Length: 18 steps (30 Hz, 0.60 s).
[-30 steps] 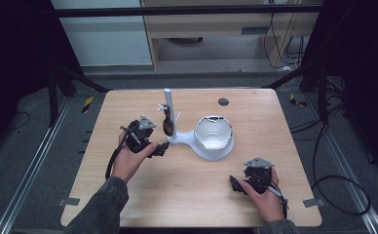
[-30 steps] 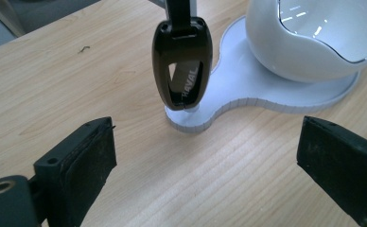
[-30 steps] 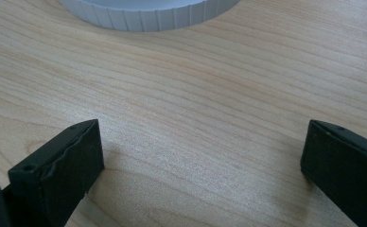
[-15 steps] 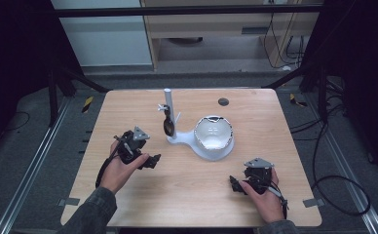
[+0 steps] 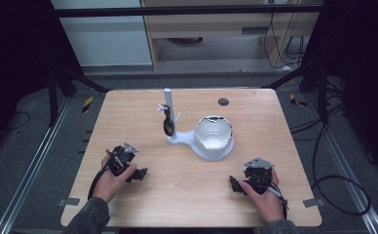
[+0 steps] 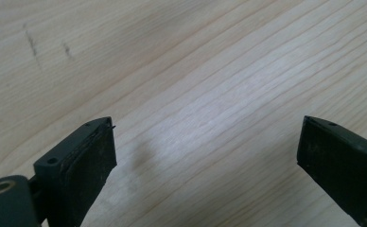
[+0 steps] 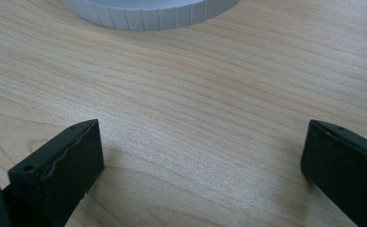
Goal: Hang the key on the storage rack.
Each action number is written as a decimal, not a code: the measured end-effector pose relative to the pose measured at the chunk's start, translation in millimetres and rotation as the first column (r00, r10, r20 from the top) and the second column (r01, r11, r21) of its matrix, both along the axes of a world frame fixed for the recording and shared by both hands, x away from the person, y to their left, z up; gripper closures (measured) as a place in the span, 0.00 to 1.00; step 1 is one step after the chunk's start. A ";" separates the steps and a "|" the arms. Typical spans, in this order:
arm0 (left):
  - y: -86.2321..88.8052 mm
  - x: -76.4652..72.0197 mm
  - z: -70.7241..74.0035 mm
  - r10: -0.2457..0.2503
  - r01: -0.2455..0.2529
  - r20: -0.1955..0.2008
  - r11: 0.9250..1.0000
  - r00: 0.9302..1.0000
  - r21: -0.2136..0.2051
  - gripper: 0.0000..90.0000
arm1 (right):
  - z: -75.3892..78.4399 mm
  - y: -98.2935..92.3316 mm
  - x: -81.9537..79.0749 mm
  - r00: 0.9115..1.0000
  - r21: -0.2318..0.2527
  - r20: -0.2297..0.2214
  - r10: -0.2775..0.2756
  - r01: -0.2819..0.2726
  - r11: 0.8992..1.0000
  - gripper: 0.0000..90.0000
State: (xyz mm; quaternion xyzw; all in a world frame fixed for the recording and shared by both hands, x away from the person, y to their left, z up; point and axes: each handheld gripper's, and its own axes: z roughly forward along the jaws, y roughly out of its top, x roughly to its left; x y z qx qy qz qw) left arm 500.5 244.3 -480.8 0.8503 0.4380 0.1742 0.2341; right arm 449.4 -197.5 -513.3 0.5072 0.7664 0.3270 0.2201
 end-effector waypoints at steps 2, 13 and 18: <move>4.7 0.1 -3.2 0.016 -0.017 0.011 1.000 1.000 0.002 0.06 | 0.2 0.1 -0.1 1.000 0.003 -0.002 -0.001 0.001 1.000 0.01; 27.3 1.9 -16.6 0.073 -0.069 0.034 0.992 0.997 -0.104 0.04 | 0.2 0.1 -0.2 1.000 0.003 -0.003 -0.001 0.001 1.000 0.01; 29.4 1.0 -20.4 0.070 -0.062 0.067 0.990 0.995 -0.127 0.02 | 0.1 0.1 -0.1 1.000 0.001 -0.001 -0.001 0.001 1.000 0.01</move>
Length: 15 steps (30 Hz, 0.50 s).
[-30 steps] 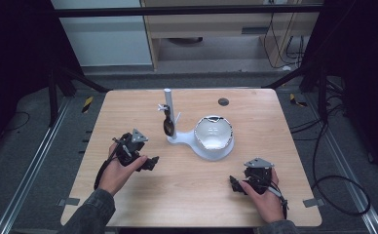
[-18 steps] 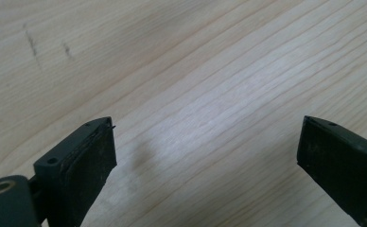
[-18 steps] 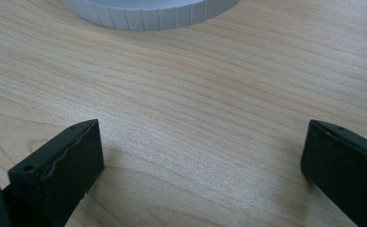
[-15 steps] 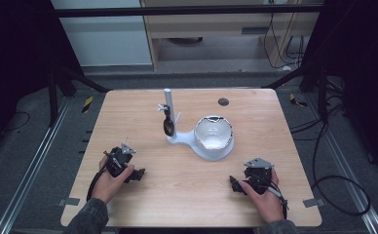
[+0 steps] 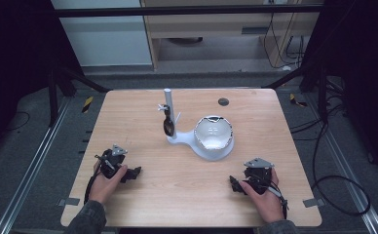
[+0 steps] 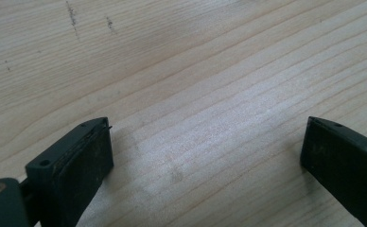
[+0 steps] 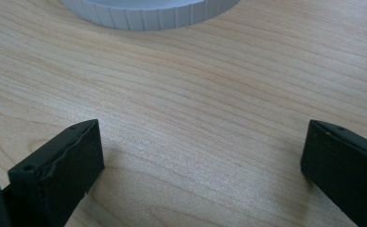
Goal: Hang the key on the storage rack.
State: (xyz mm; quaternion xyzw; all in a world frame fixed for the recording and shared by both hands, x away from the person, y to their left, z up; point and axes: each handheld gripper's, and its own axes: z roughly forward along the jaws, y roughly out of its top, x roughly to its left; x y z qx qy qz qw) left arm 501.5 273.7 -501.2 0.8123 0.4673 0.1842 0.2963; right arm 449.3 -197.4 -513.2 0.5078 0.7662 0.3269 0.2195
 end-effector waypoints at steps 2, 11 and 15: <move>0.9 0.0 -1.7 -0.005 0.005 0.017 1.000 1.000 -0.008 0.01 | -0.1 0.0 0.0 1.000 0.000 0.001 0.000 0.000 1.000 0.01; 3.6 -0.7 -7.0 -0.010 0.013 0.068 0.999 0.998 -0.039 0.00 | 0.0 0.3 0.4 1.000 -0.002 0.000 0.004 -0.004 1.000 0.01; 3.1 -0.7 -7.2 -0.002 0.005 0.068 0.999 0.998 -0.042 0.00 | 0.0 0.6 0.6 1.000 -0.001 0.001 0.007 -0.007 1.000 0.01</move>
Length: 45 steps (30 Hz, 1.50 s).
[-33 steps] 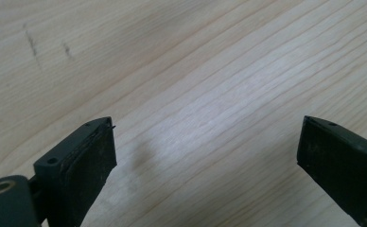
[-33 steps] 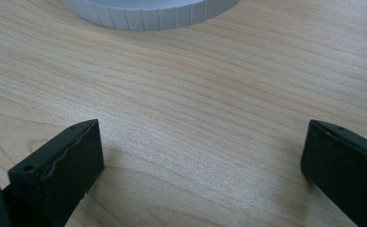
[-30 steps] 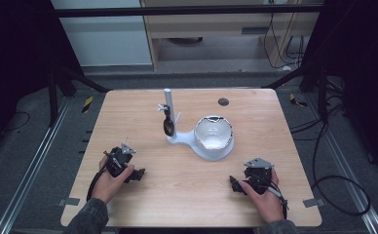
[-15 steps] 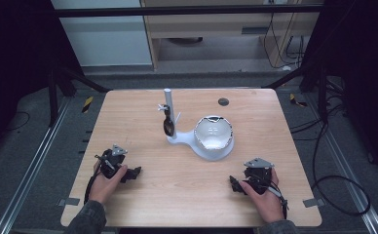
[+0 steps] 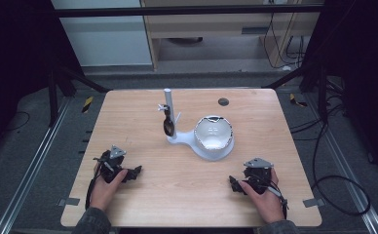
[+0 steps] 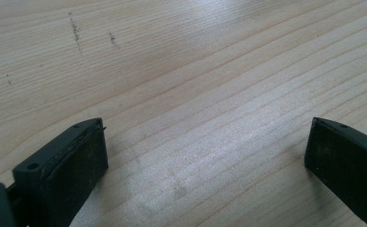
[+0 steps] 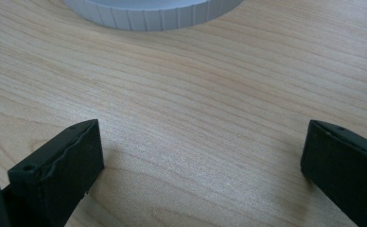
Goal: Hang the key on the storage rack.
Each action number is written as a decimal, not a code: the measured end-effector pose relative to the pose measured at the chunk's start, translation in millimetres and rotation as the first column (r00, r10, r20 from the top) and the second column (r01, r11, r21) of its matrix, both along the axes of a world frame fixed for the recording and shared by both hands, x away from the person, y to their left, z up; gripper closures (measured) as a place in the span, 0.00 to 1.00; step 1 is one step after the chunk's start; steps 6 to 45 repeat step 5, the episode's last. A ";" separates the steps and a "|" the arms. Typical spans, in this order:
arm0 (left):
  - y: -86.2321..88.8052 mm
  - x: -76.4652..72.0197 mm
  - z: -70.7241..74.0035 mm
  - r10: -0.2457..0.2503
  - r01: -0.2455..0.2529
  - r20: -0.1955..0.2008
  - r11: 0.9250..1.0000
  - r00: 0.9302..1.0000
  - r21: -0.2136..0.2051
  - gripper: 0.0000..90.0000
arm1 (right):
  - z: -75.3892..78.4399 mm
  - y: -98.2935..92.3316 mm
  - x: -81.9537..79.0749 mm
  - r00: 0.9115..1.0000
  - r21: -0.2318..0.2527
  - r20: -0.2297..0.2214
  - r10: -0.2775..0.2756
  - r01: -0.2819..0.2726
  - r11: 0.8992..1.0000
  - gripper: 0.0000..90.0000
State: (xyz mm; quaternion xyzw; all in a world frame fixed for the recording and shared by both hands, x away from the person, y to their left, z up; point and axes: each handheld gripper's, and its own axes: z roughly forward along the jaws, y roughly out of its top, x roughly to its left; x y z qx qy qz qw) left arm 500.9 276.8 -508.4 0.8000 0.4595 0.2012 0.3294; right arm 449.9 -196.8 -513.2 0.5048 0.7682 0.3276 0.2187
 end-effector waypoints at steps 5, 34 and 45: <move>-0.5 0.1 0.0 0.005 -0.005 0.000 1.000 1.000 -0.001 0.00 | 0.1 0.8 -0.3 1.000 -0.004 -0.001 -0.007 0.007 1.000 0.00; -0.5 0.1 0.0 0.005 -0.005 0.000 1.000 1.000 -0.001 0.00 | 0.1 0.8 -0.3 1.000 -0.004 -0.001 -0.007 0.007 1.000 0.00; -0.5 0.1 0.0 0.005 -0.005 0.000 1.000 1.000 -0.001 0.00 | 0.1 0.8 -0.3 1.000 -0.004 -0.001 -0.007 0.007 1.000 0.00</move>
